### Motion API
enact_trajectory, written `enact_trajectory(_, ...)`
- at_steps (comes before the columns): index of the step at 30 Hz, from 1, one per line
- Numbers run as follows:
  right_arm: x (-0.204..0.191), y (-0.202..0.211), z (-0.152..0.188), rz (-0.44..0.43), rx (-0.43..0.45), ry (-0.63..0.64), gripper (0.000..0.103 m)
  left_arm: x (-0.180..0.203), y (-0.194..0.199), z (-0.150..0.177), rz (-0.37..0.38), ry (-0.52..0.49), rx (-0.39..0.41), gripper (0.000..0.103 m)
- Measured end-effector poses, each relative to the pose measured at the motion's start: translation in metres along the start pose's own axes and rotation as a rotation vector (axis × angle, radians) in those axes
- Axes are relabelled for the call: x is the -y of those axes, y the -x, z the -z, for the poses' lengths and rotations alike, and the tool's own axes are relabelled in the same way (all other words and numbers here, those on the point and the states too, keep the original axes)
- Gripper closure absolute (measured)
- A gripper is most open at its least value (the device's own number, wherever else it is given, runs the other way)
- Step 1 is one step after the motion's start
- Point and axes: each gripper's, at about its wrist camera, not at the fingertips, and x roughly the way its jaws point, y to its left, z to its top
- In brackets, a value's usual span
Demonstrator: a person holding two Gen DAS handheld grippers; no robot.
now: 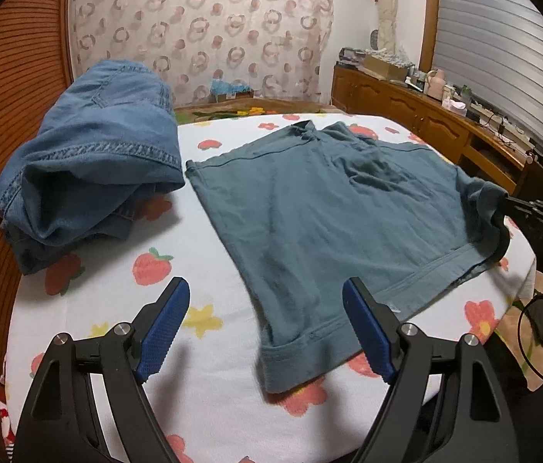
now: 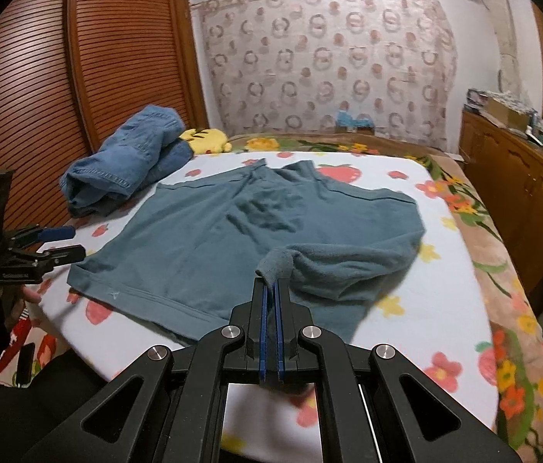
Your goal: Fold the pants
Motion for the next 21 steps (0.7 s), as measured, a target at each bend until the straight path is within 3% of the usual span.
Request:
enact_trajectory(7,-0.003,-0.01,-0.008,-0.04,-0.005,0.04,0.1,-0.009,-0.003,0.007,0.01,0.017,-0.003,0.018)
enact_trajectory(21,-0.031,-0.035,-0.023,-0.194,0.001,0.145,0.1,-0.045,0.018,0.006,-0.061,0.071,0.047,0.018)
